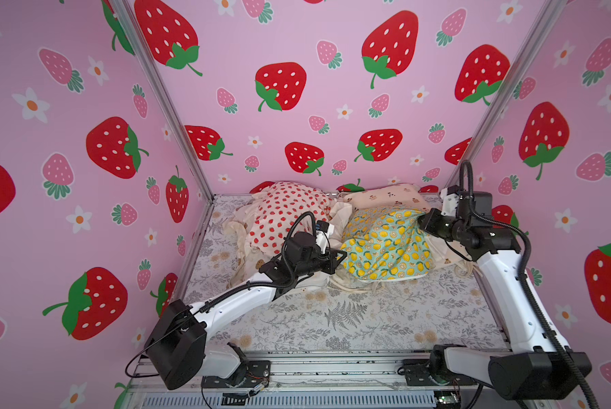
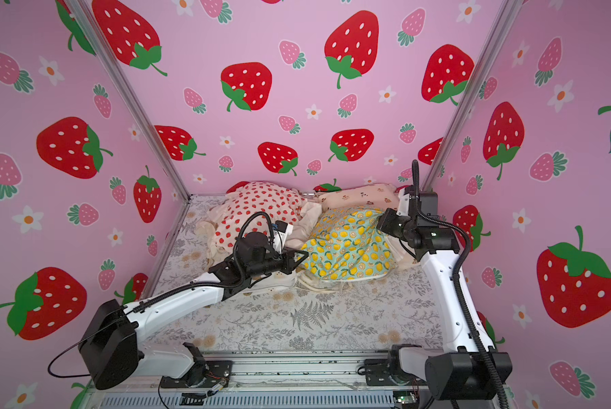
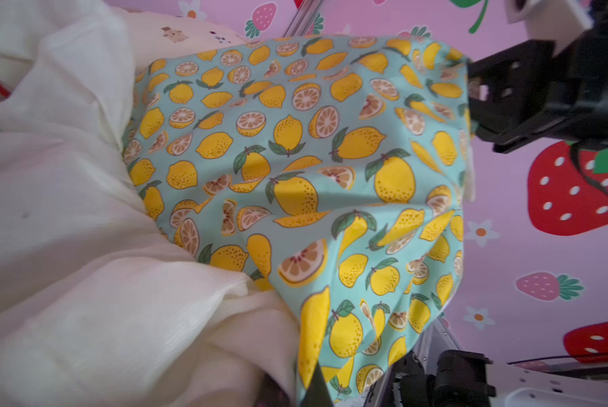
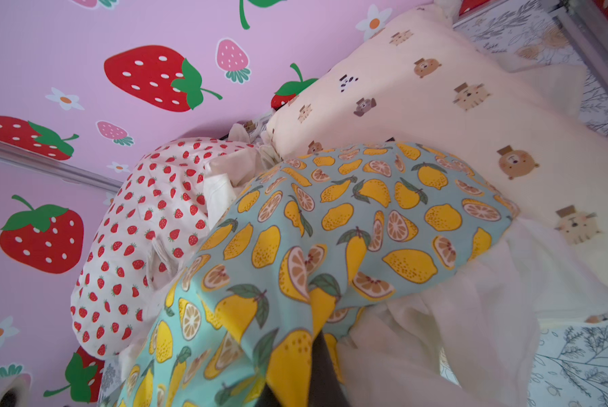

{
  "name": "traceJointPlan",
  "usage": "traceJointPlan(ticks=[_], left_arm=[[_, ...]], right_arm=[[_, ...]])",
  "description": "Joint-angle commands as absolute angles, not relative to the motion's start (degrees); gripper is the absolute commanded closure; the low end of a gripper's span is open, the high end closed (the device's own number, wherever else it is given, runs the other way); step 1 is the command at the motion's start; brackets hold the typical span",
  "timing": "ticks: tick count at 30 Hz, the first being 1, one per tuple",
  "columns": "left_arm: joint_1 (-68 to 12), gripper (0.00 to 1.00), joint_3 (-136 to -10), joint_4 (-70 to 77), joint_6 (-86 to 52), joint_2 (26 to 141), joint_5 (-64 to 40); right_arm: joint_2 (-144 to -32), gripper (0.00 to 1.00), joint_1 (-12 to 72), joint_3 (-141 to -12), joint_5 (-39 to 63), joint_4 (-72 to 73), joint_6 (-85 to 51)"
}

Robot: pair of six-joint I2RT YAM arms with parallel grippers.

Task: Zip up pillowcases
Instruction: Pick up the pillowcase from the pillowcase.

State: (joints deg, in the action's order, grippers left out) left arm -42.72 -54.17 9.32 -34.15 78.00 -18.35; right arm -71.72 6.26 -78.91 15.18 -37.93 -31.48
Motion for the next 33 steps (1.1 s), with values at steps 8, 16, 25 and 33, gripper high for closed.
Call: traceJointPlan(ticks=[8, 16, 25, 33], left_arm=[[-46.2, 1.00, -67.1, -2.1, -63.2, 80.8, -12.8], [-46.2, 1.00, -69.5, -3.9, -70.5, 82.7, -9.4], [-46.5, 1.00, -68.4, -1.3, -74.0, 84.3, -8.5], [-46.7, 1.00, -67.8, -1.7, -75.6, 84.1, -8.2]], right_arm=[[-82.4, 0.80, 6.3, -80.6, 14.1, -32.2, -27.2], [-73.0, 0.17, 6.6, -81.4, 7.5, -44.8, -21.9], [-58.6, 0.00, 8.4, -77.0, 7.5, -64.6, -28.1], [-47.7, 0.01, 9.8, -63.0, 24.4, -65.2, -36.9]])
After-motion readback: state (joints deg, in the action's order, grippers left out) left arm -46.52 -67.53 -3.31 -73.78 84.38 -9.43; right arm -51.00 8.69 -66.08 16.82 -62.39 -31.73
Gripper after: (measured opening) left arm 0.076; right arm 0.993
